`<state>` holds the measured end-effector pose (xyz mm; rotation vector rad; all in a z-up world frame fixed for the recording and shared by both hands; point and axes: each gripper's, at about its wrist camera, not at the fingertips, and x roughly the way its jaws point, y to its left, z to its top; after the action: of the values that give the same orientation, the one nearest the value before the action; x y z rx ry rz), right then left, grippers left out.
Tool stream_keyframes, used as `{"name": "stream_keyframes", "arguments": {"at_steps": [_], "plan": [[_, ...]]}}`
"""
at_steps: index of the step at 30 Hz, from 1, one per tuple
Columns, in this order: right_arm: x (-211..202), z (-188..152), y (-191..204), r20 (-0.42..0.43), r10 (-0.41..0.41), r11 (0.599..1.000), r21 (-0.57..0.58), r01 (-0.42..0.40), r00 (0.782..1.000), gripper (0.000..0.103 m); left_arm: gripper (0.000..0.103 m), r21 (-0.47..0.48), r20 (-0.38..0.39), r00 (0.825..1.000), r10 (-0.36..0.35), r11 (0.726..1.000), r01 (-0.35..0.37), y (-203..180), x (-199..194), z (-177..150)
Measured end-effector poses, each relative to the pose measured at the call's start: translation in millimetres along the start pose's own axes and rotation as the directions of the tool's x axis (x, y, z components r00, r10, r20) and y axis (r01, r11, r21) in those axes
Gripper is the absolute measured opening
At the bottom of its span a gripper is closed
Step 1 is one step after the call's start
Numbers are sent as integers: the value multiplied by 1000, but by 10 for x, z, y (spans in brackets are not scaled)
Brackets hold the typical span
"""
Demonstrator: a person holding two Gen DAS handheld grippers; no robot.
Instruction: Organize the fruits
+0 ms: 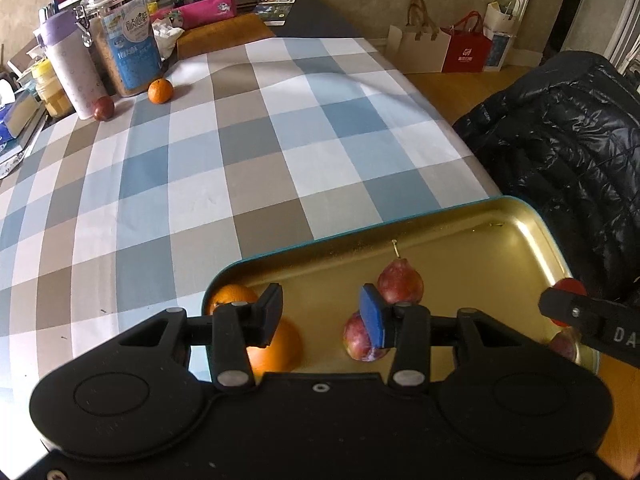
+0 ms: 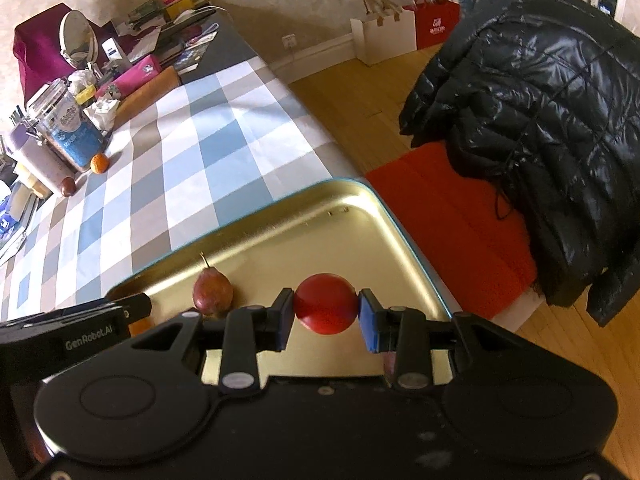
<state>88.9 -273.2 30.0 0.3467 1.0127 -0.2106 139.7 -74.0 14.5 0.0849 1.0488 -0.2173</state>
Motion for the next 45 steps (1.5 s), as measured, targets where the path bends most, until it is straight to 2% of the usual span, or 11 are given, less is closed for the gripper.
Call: {"name": "stream_keyframes", "arguments": {"at_steps": [7,14,18,28,45], "plan": [[1,10,74,2,29,999,-23,-29,1000,37,52,-11,1,1000,-5,1000,5,21,-58,-60],[-160,-6,108,49,84,996,-33,-82,995,37,53,-15,30,999,11,1000,-10,33,-222,-197],[-253,-58,137,60,84,996,-44,-81,995,37,53,-18,50,998,27,999,-26,33,-328,-286],[-422,-399,161,71,47,994,-98,-40,996,37,53,-9,93,994,63,998,-63,-15,-545,-595],[-597,-939,-40,85,42,995,-92,-34,996,37,54,-26,93,994,65,998,-63,-90,-657,-1087]]}}
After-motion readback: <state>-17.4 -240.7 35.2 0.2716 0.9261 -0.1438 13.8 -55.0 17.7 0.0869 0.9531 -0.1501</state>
